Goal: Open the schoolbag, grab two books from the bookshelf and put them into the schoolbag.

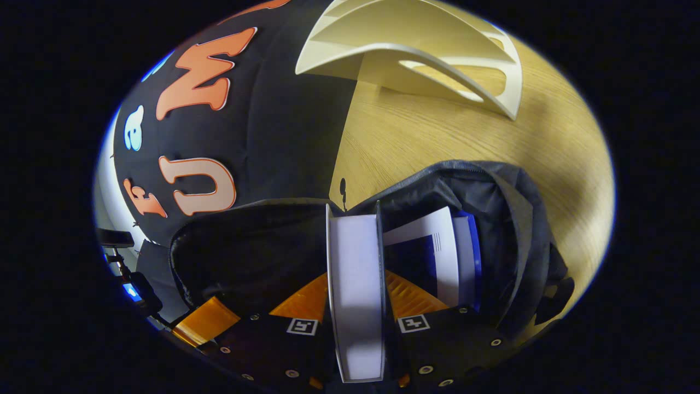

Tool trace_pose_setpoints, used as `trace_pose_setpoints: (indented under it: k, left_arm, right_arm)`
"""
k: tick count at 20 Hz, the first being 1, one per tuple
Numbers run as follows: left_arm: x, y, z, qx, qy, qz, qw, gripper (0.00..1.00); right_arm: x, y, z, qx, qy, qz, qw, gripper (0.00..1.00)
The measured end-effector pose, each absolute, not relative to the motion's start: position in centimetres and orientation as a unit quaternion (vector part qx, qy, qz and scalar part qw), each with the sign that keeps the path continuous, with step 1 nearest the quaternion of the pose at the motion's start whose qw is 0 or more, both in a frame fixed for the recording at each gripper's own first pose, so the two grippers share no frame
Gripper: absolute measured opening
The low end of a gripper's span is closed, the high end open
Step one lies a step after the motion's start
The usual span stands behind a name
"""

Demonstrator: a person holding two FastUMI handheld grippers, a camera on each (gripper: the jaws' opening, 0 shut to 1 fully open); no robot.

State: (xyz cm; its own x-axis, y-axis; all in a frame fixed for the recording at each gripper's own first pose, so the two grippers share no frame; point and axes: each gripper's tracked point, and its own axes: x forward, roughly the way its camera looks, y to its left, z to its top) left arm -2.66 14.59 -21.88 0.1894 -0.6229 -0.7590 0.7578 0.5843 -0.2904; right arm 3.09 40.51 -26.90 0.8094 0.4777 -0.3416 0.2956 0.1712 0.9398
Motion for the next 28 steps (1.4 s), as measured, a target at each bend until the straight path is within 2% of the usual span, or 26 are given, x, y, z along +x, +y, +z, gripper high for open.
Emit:
trace_pose_setpoints:
  k: [4, 7, 8, 9, 11, 12, 13, 14, 17, 20, 21, 24, 26, 28]
  left_arm:
    - [-2.5, 14.7, -21.8, 0.066, 0.449, -0.450, 0.769, 0.06]
    - [-2.4, 15.1, -22.4, 0.085, 0.443, -0.434, 0.780, 0.06]
    - [-2.8, 14.9, -22.8, 0.084, 0.446, -0.430, 0.780, 0.07]
    - [-3.4, 14.5, -23.0, 0.081, 0.450, -0.425, 0.781, 0.08]
    - [-4.4, 13.5, -23.3, 0.078, 0.454, -0.420, 0.782, 0.16]
    - [-4.8, 13.2, -23.5, 0.077, 0.457, -0.418, 0.782, 0.24]
    - [-5.1, 12.6, -23.5, 0.075, 0.459, -0.414, 0.782, 0.27]
    - [-5.2, 11.9, -23.4, 0.069, 0.461, -0.410, 0.784, 0.34]
    - [-5.4, 9.9, -22.7, 0.053, 0.458, -0.386, 0.799, 0.44]
    - [-5.2, 6.8, -21.4, 0.039, 0.442, -0.368, 0.817, 0.81]
    - [-5.2, 6.0, -21.0, 0.035, 0.435, -0.359, 0.825, 0.87]
    - [-4.6, 2.8, -19.5, 0.017, 0.408, -0.331, 0.851, 0.89]
    - [-3.8, 0.7, -17.6, 0.000, 0.378, -0.310, 0.872, 0.96]
    - [-2.7, -0.9, -15.5, -0.016, 0.342, -0.283, 0.896, 0.97]
  right_arm:
    - [2.7, 39.8, -26.8, 0.610, 0.334, 0.051, 0.717, 0.40]
    - [0.8, 37.5, -28.0, 0.554, 0.368, 0.026, 0.747, 0.55]
    - [0.2, 36.7, -28.3, 0.538, 0.376, 0.024, 0.754, 0.41]
    - [-0.3, 35.9, -28.4, 0.524, 0.386, 0.025, 0.758, 0.69]
    - [-1.2, 33.9, -28.1, 0.506, 0.393, 0.031, 0.767, 0.86]
    - [-1.5, 32.7, -27.7, 0.496, 0.393, 0.030, 0.774, 0.90]
    - [-1.5, 31.3, -27.2, 0.483, 0.390, 0.029, 0.784, 0.95]
    - [-1.5, 29.7, -26.6, 0.469, 0.386, 0.028, 0.794, 0.96]
    - [-1.9, 24.9, -24.6, 0.421, 0.370, 0.024, 0.828, 0.97]
    - [-2.6, 19.6, -22.6, 0.360, 0.354, 0.013, 0.863, 0.98]
    - [-2.7, 17.9, -21.8, 0.340, 0.347, 0.011, 0.874, 0.98]
    - [-2.2, 13.0, -18.8, 0.283, 0.312, 0.000, 0.907, 0.98]
    - [-1.8, 9.6, -16.0, 0.247, 0.279, -0.008, 0.928, 0.98]
    - [-1.3, 6.8, -13.1, 0.211, 0.244, -0.012, 0.947, 0.98]
